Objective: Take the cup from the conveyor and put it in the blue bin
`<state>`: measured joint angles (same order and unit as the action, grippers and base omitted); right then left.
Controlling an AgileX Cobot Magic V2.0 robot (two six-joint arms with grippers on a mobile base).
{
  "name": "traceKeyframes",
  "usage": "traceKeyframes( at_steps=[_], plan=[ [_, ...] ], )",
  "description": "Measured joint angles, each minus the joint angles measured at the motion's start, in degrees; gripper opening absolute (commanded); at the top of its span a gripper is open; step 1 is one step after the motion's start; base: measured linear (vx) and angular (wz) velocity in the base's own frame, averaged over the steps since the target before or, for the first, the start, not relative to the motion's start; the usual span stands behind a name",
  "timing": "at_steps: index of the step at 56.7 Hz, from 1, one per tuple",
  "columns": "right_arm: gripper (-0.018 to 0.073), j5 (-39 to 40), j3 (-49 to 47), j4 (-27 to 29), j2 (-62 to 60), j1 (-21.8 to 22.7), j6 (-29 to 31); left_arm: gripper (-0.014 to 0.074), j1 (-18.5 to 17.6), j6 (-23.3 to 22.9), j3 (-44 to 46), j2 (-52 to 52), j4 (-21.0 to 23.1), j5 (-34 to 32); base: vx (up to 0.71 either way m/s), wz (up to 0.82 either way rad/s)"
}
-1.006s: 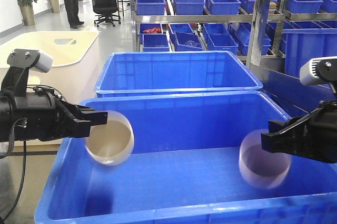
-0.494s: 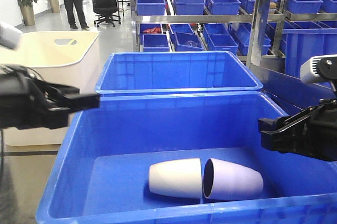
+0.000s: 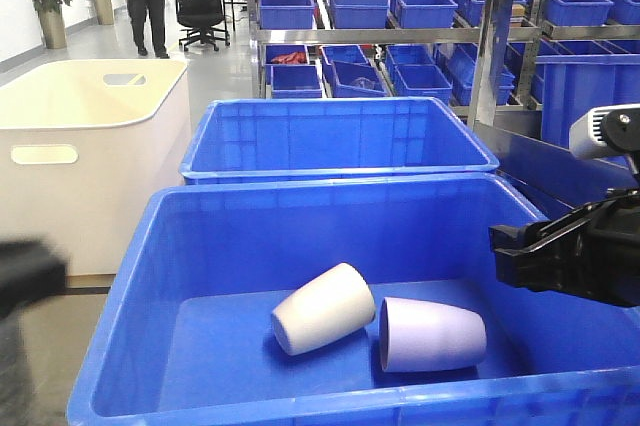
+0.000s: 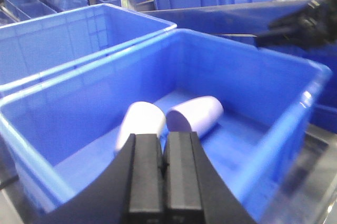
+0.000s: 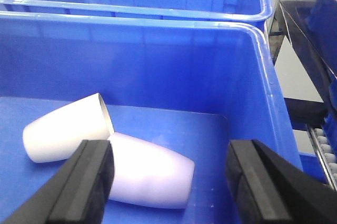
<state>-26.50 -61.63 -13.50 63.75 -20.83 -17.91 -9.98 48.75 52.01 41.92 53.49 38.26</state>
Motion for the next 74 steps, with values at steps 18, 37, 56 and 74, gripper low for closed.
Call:
traceKeyframes(
  at_steps=[18,37,56,74],
  plan=[
    [0.0513,-0.1,0.0,0.0,0.0,0.0,0.0,-0.0008,0.0,-0.2,-6.1,-13.4,-0.2,3.5,0.0,0.0],
    [0.0511,0.0,0.0,0.0,0.0,0.0,0.0,-0.0008,0.0,-0.4,-6.3,-15.9,-0.2,4.9,0.0,0.0],
    [0.0511,0.1,0.0,0.0,0.0,0.0,0.0,-0.0006,0.2,-21.4,-21.8,-25.2,-15.2,-16.2,0.0,0.0],
    [0.0511,0.1,0.0,0.0,0.0,0.0,0.0,-0.0006,0.3,-51.1,-43.5,-38.0,-48.4,-34.3,0.0,0.0]
  ],
)
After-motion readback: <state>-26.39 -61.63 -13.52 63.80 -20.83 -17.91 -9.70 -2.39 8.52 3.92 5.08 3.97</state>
